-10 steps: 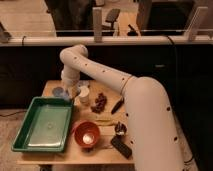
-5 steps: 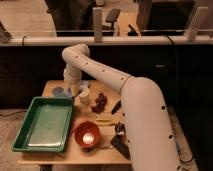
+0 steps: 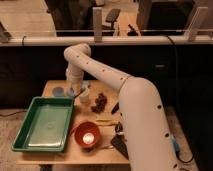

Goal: Place sponge in tray

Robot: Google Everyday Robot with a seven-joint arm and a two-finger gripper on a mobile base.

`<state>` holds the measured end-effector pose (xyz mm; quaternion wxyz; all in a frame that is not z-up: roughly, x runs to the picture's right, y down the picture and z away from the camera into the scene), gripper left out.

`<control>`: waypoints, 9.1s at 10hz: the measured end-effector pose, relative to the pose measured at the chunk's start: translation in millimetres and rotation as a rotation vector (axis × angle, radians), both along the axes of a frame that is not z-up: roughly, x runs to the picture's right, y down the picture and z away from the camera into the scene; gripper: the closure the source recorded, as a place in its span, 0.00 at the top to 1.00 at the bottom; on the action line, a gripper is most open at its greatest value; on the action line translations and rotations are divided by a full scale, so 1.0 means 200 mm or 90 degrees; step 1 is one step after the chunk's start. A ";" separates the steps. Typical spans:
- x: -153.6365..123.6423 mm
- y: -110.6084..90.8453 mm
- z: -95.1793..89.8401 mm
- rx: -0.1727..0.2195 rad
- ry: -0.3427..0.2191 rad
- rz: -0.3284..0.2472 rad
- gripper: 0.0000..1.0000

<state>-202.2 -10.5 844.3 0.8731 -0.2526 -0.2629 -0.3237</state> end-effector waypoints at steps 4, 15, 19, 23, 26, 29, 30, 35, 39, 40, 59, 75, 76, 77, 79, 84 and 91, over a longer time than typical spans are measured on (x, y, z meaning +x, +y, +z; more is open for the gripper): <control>-0.10 0.01 -0.01 0.009 -0.033 -0.035 0.02; -0.73 0.43 -0.54 0.024 -0.295 -0.293 0.02; -0.77 0.49 -0.57 0.004 -0.318 -0.323 0.02; -0.79 0.53 -0.59 -0.004 -0.324 -0.340 0.02; -0.79 0.55 -0.60 -0.006 -0.326 -0.345 0.02; -0.78 0.55 -0.60 -0.008 -0.324 -0.344 0.02; -0.78 0.55 -0.60 -0.009 -0.323 -0.344 0.02; -0.77 0.56 -0.59 -0.022 -0.318 -0.349 0.20; -0.76 0.57 -0.59 -0.024 -0.311 -0.348 0.60; -0.76 0.57 -0.59 -0.023 -0.311 -0.347 0.70; -0.76 0.56 -0.59 -0.024 -0.327 -0.364 0.80; -0.76 0.56 -0.59 -0.024 -0.327 -0.363 0.80; -0.76 0.56 -0.59 -0.024 -0.327 -0.363 0.80; -0.76 0.56 -0.59 -0.024 -0.327 -0.363 0.80; -0.76 0.56 -0.59 -0.024 -0.327 -0.363 0.80; -0.76 0.56 -0.59 -0.024 -0.327 -0.363 0.80; -0.76 0.56 -0.59 -0.024 -0.327 -0.363 0.80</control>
